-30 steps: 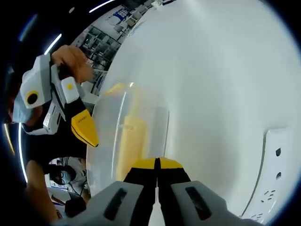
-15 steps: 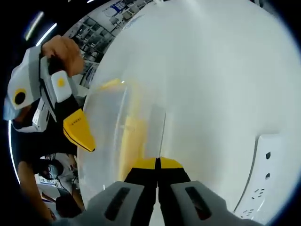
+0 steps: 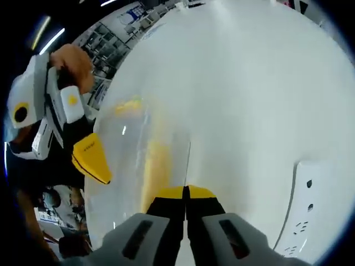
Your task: Snap each plastic latch of the storage box into its locked position after aligning the lid with the box until every specified latch is closed and the lid sits flush.
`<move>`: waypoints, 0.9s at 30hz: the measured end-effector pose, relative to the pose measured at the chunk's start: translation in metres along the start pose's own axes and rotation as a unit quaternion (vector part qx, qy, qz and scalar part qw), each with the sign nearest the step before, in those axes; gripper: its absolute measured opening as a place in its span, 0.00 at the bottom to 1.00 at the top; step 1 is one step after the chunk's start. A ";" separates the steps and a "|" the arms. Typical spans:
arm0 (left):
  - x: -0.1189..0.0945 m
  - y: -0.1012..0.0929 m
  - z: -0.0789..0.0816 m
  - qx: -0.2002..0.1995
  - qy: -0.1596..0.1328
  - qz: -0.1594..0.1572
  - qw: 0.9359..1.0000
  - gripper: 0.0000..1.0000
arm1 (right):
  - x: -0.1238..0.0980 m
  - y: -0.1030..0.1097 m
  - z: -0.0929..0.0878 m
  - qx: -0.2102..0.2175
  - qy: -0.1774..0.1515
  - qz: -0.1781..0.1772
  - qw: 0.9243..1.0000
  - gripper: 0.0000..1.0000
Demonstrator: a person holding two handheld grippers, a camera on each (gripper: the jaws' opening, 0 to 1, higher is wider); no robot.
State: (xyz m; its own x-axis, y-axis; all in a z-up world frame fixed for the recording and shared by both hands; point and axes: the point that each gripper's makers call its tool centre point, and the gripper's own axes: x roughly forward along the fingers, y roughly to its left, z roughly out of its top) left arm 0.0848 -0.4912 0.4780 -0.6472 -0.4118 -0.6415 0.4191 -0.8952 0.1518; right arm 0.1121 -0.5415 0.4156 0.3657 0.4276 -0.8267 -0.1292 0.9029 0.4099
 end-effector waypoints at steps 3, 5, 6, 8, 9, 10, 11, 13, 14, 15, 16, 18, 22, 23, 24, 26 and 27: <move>-0.008 -0.004 -0.005 -0.014 0.001 -0.007 1.000 0.00 | -0.012 0.004 0.019 -0.033 -0.033 0.003 0.999 0.00; -0.011 -0.006 -0.008 -0.017 0.001 -0.008 1.000 0.00 | -0.011 0.002 0.013 -0.042 0.005 -0.010 0.999 0.00; -0.012 -0.007 -0.009 -0.019 0.001 -0.007 1.000 0.00 | -0.009 0.001 0.014 -0.047 0.010 -0.012 0.999 0.00; -0.014 -0.007 -0.011 -0.022 0.002 -0.006 1.000 0.00 | -0.006 0.001 0.015 -0.051 0.019 -0.021 0.998 0.00; -0.015 -0.008 -0.011 -0.022 0.002 -0.004 1.000 0.00 | -0.005 0.002 0.015 -0.047 0.022 -0.024 0.998 0.00; -0.016 -0.008 -0.011 -0.022 0.000 -0.003 1.000 0.00 | -0.005 0.004 0.015 -0.045 0.021 -0.024 0.998 0.00; -0.016 -0.008 -0.011 -0.023 -0.001 -0.002 1.000 0.00 | -0.005 0.005 0.014 -0.034 0.019 -0.023 0.999 0.00; -0.016 -0.007 -0.011 -0.020 -0.001 0.000 1.000 0.00 | -0.005 0.004 0.015 -0.047 0.019 -0.024 0.998 0.00; -0.016 -0.007 -0.011 -0.021 -0.002 -0.002 1.000 0.00 | -0.005 0.004 0.015 -0.033 0.018 -0.022 0.999 0.00; -0.016 -0.007 -0.011 -0.022 -0.003 -0.004 1.000 0.00 | -0.005 0.005 0.014 -0.006 0.019 -0.018 1.000 0.00; -0.016 -0.007 -0.011 -0.022 -0.004 -0.005 1.000 0.00 | -0.006 0.002 0.015 -0.019 0.019 -0.020 0.999 0.00; -0.016 -0.008 -0.011 -0.024 -0.006 -0.007 1.000 0.00 | -0.006 0.001 0.016 -0.024 0.016 -0.019 0.999 0.00; -0.015 -0.006 -0.010 -0.021 -0.004 -0.003 1.000 0.00 | -0.005 0.002 0.015 -0.011 0.007 -0.019 1.000 0.00; -0.015 -0.006 -0.010 -0.020 -0.003 -0.002 1.000 0.00 | -0.005 0.002 0.016 -0.004 0.002 -0.019 1.000 0.00; -0.014 -0.006 -0.010 -0.019 -0.002 -0.001 1.000 0.00 | -0.006 0.001 0.016 -0.004 -0.002 -0.020 1.000 0.00; -0.014 -0.006 -0.010 -0.018 -0.001 0.002 1.000 0.00 | -0.005 0.001 0.016 -0.018 -0.016 -0.024 0.999 0.00; -0.014 -0.005 -0.010 -0.021 -0.003 0.002 1.000 0.00 | -0.005 0.001 0.016 -0.016 -0.017 -0.026 0.999 0.00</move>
State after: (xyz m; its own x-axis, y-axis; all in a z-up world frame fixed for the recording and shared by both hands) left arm 0.0984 -0.4788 0.4788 -0.6495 -0.4167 -0.6360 0.4477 -0.8857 0.1231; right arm 0.1250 -0.5438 0.4262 0.4042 0.3790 -0.8324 -0.1389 0.9250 0.3537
